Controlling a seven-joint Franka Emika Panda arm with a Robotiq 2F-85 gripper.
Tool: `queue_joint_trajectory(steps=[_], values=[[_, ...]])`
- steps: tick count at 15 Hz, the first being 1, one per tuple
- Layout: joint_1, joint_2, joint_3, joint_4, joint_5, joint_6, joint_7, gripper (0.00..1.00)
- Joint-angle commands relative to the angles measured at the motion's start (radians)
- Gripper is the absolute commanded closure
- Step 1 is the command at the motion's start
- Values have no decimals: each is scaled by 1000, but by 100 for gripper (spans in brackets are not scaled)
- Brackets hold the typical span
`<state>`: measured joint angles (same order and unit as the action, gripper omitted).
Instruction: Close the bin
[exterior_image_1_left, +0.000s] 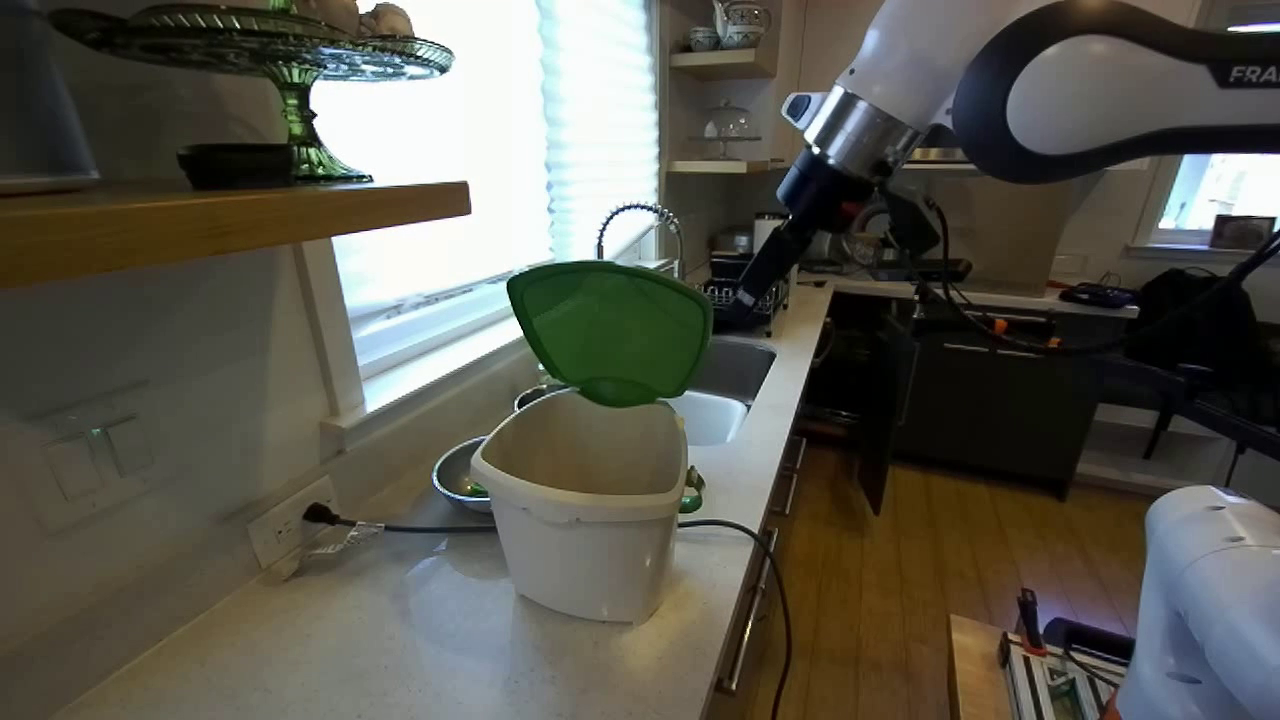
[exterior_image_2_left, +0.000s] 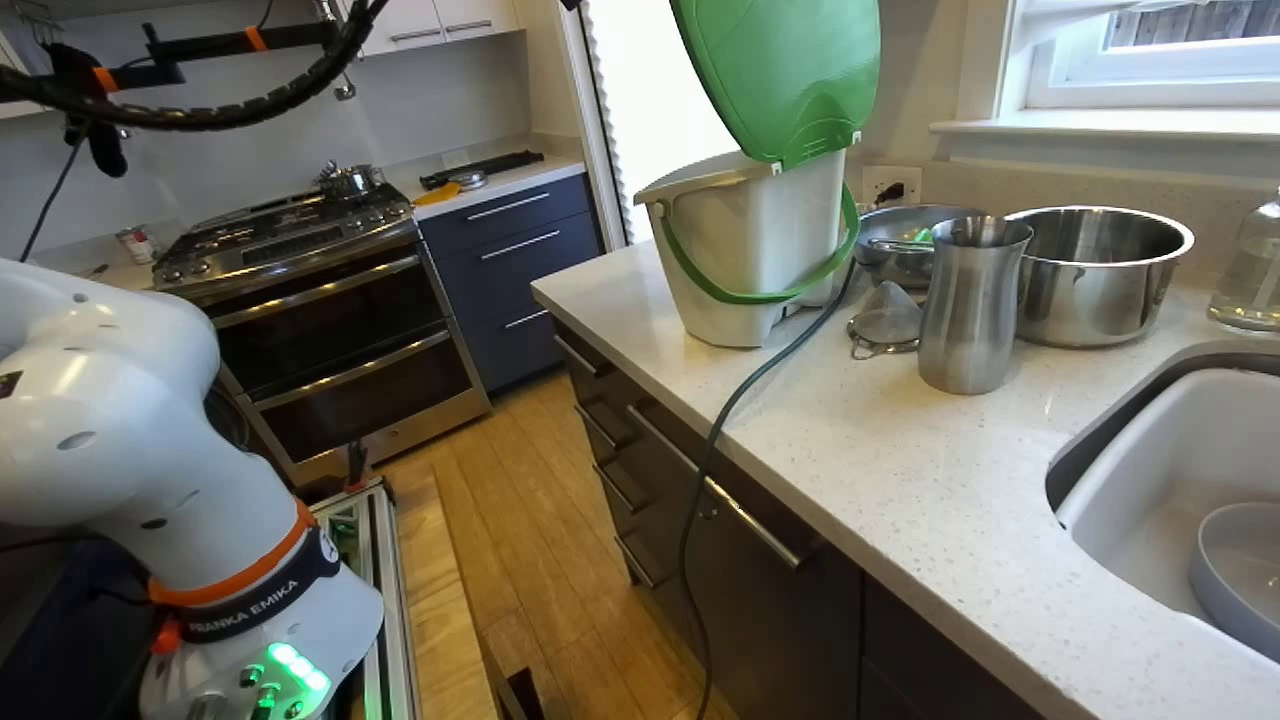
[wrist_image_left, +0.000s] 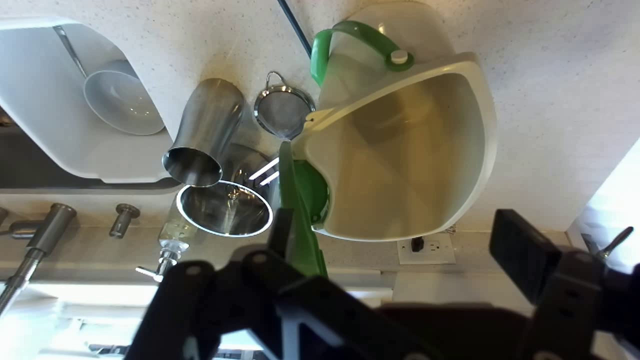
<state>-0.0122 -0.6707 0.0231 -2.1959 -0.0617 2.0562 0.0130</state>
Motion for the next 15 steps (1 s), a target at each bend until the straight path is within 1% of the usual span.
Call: queue_joint_trajectory(steps=[1,5,7,9,12,15], values=[[2,1,-1,3,-1,-2,1,0],[2,1,-1,3,-1,-2,1,0],[21,19,-29,46,36,-11,-28,0],[22,38,-45,93,36,-15,-55,0],[68,77,-104,153,66,-81,-216,0],[84,116,-138,179,70,-100,-328,0]])
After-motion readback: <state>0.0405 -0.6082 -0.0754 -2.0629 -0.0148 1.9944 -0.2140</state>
